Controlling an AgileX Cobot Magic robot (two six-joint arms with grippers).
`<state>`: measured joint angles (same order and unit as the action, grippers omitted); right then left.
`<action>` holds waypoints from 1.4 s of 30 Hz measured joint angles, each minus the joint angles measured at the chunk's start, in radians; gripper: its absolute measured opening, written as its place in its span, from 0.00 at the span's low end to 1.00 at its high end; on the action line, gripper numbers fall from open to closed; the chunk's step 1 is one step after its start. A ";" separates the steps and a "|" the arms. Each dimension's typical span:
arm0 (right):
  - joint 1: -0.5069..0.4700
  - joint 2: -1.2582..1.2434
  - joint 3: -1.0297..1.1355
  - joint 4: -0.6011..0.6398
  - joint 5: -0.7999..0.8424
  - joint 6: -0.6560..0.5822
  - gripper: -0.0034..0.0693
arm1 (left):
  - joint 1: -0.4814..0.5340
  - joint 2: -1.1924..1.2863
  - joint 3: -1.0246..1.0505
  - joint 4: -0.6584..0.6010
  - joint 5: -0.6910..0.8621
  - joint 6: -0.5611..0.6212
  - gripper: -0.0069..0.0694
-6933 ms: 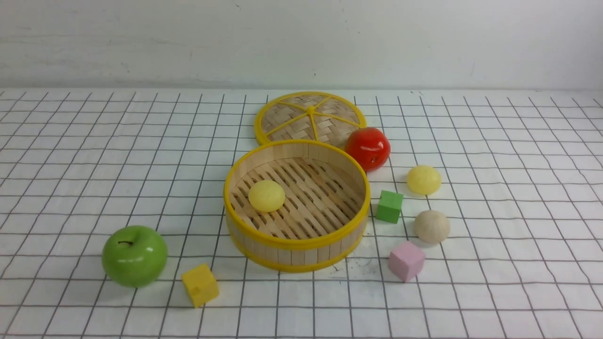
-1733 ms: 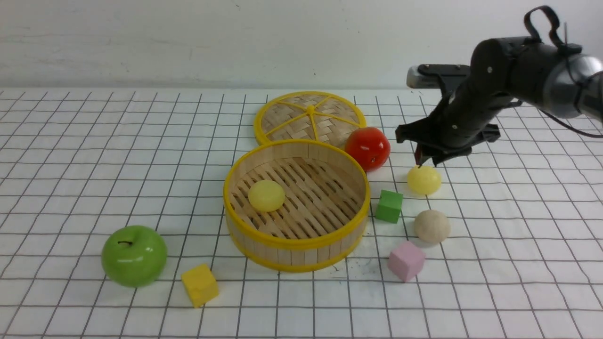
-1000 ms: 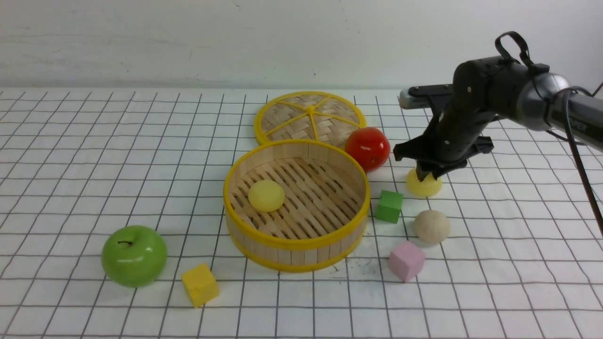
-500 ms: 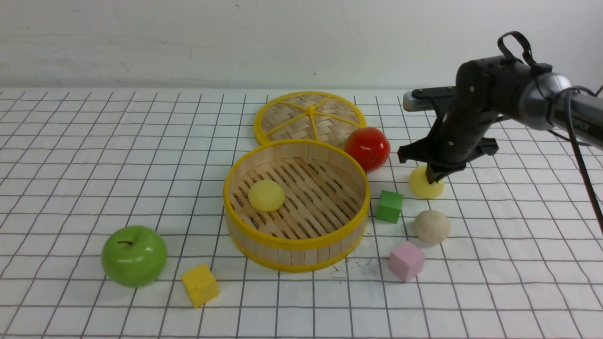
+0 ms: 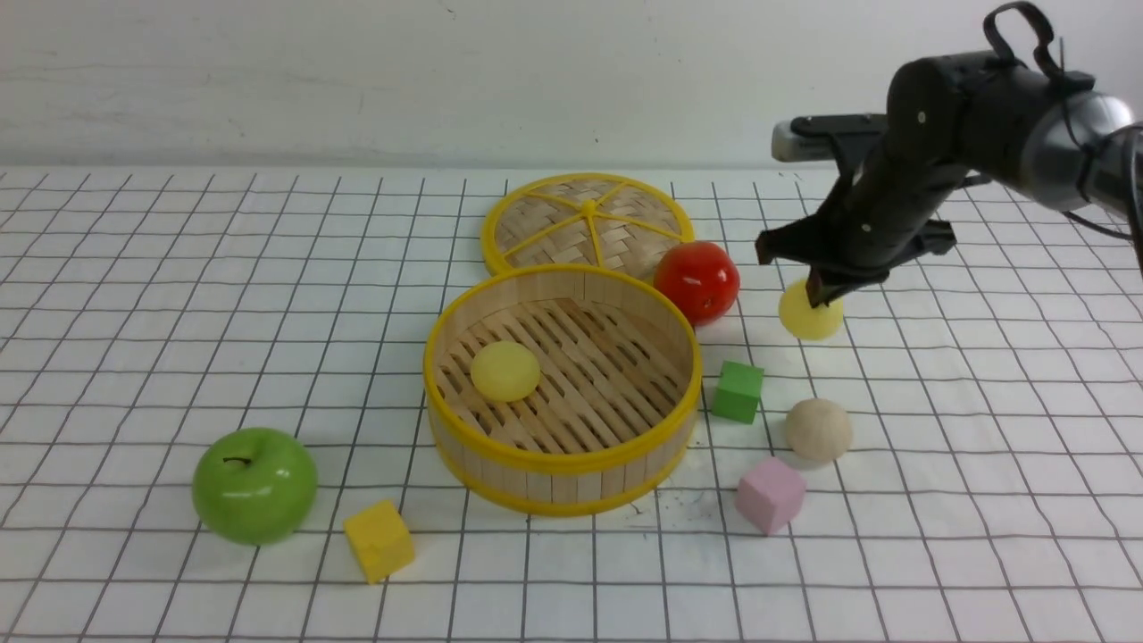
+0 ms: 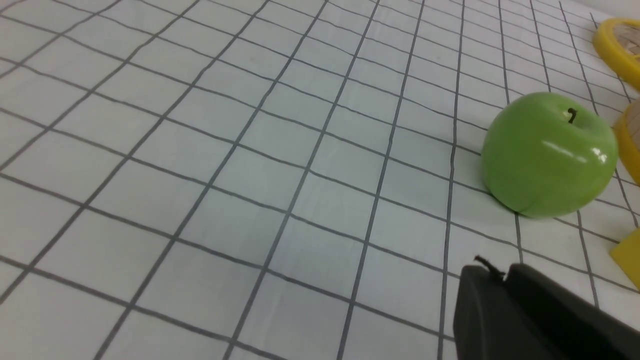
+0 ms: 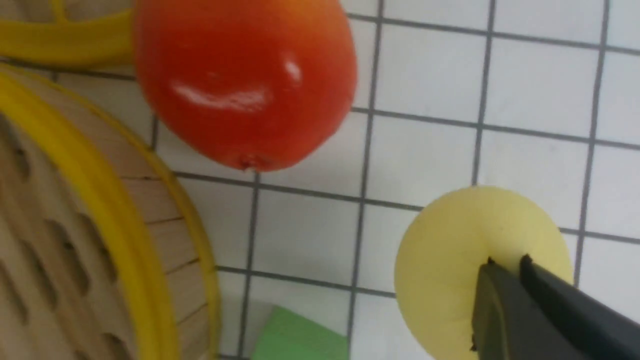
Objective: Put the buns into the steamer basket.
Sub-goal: Use the right arm to put the steamed stuffed bun into the steamer, then use the right arm to grab a steamed stuffed bun
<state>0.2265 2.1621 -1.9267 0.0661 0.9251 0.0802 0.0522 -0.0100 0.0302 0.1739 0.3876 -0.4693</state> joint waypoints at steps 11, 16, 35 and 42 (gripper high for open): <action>0.165 -0.021 0.000 0.160 -0.097 -0.100 0.04 | 0.000 0.000 0.000 0.000 0.000 0.000 0.16; 0.203 -0.010 0.000 0.165 -0.133 -0.102 0.03 | 0.000 0.000 0.000 0.000 0.000 0.000 0.17; 0.202 0.030 0.000 0.122 -0.097 -0.065 0.41 | 0.000 0.000 0.000 0.000 0.000 0.000 0.19; 0.199 -0.105 0.000 0.049 0.085 -0.065 0.61 | 0.000 0.000 0.000 0.000 0.000 0.000 0.20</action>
<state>0.4258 2.0572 -1.9267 0.1147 1.0105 0.0156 0.0522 -0.0100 0.0302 0.1739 0.3876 -0.4693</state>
